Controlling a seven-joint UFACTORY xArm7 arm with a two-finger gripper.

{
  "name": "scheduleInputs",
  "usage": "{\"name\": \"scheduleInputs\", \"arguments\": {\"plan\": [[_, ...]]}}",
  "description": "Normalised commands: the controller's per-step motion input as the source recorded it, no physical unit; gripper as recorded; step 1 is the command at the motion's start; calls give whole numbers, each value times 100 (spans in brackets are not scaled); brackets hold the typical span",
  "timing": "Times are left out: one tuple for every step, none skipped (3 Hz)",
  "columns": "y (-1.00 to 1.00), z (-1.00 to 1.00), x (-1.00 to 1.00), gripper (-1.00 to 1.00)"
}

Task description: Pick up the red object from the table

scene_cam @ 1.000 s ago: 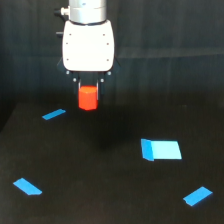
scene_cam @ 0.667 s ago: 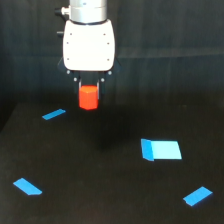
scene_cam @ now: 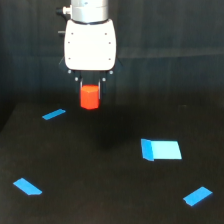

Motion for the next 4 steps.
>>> {"name": "scheduleInputs", "arguments": {"plan": [[11,12,-7,-94],[9,6,0,-96],[18,1,-9,-99],[-4,15,1,-100]]}}
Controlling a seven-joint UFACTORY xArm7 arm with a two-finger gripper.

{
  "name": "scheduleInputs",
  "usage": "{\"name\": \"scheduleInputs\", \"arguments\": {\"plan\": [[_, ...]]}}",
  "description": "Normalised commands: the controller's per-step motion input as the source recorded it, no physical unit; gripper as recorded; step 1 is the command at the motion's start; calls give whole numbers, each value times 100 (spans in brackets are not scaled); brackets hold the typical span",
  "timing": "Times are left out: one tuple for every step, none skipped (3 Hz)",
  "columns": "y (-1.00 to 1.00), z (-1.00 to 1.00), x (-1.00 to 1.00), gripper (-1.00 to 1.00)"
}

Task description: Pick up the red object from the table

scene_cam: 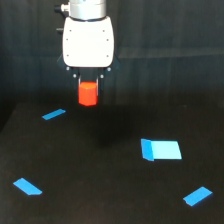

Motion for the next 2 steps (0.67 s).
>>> {"name": "scheduleInputs", "arguments": {"plan": [[6,6,11,-100],[-2,10,3,-93]]}}
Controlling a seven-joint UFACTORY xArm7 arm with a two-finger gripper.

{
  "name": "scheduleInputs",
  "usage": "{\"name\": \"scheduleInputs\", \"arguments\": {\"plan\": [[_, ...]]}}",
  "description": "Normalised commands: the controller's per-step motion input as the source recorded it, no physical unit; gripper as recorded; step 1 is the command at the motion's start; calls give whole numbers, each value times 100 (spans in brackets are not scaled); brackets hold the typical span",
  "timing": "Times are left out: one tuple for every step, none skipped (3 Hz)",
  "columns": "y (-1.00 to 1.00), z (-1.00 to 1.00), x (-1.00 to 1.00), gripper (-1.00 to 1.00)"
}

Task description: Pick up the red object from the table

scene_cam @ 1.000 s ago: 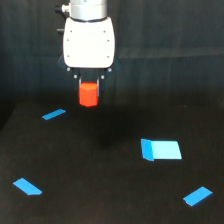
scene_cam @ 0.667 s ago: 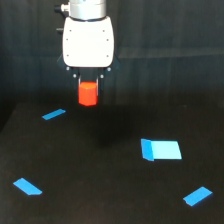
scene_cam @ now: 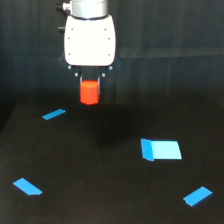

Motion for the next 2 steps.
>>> {"name": "scheduleInputs", "arguments": {"plan": [[5,11,0,-90],[4,16,-9,-95]]}}
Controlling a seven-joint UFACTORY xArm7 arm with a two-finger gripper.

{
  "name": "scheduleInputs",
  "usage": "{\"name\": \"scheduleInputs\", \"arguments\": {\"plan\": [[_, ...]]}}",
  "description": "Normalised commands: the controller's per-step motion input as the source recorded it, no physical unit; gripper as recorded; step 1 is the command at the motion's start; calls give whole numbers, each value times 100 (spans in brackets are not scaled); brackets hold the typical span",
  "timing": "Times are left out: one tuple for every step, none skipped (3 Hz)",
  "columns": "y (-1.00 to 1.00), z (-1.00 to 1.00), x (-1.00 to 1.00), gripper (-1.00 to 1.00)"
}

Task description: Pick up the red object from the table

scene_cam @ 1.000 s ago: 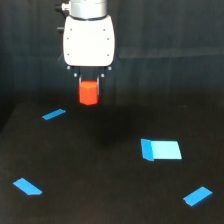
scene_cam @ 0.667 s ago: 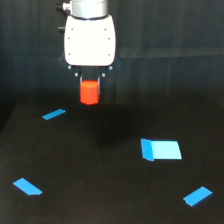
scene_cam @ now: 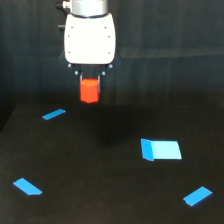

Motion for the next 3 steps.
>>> {"name": "scheduleInputs", "arguments": {"plan": [[2,12,-2,-100],[7,14,-3,-100],[1,7,-4,-99]]}}
